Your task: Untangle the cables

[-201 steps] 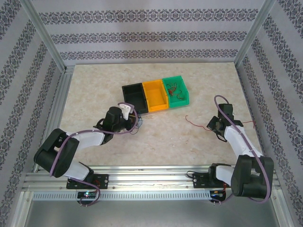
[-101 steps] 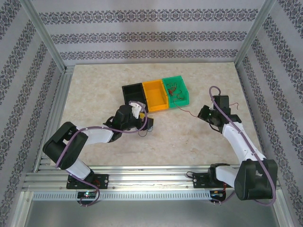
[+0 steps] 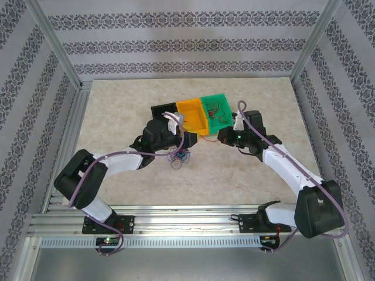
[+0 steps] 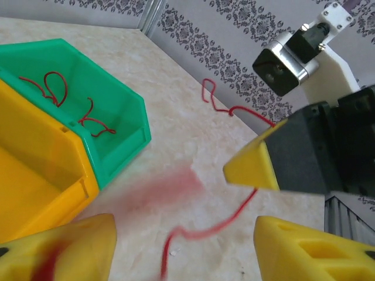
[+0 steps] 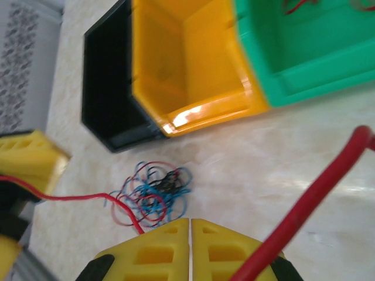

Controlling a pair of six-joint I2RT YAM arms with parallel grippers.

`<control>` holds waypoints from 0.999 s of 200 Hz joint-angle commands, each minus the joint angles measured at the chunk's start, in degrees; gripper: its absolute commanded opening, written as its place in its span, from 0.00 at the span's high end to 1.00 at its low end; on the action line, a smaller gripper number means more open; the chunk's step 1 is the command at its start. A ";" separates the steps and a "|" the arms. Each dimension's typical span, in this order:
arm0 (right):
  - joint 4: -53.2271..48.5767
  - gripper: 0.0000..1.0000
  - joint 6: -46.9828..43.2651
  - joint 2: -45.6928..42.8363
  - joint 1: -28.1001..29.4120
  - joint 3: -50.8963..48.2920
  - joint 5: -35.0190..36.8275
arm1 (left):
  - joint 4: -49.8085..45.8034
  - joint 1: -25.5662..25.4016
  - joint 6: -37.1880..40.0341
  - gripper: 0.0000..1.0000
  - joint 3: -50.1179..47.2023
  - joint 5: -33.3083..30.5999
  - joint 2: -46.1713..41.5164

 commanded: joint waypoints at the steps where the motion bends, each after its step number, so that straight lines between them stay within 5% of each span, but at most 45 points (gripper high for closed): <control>1: 3.31 1.00 0.19 1.76 2.92 2.44 -5.40 | 5.05 0.09 -1.51 0.49 2.20 1.57 2.17; 43: 3.42 1.00 -5.43 4.54 7.23 3.11 -17.15 | 6.13 0.42 -2.64 1.00 4.31 1.04 3.53; 88: -0.11 1.00 -14.61 6.05 13.02 3.14 -29.53 | 13.75 4.32 -12.56 1.00 3.92 7.30 5.49; 114: -1.60 1.00 -16.83 7.59 16.72 4.18 -33.93 | 12.60 4.91 -12.11 1.00 4.26 9.21 5.99; 200: -3.28 1.00 -18.09 8.72 16.36 3.24 -33.82 | 19.24 6.50 -17.98 1.00 2.59 11.22 8.52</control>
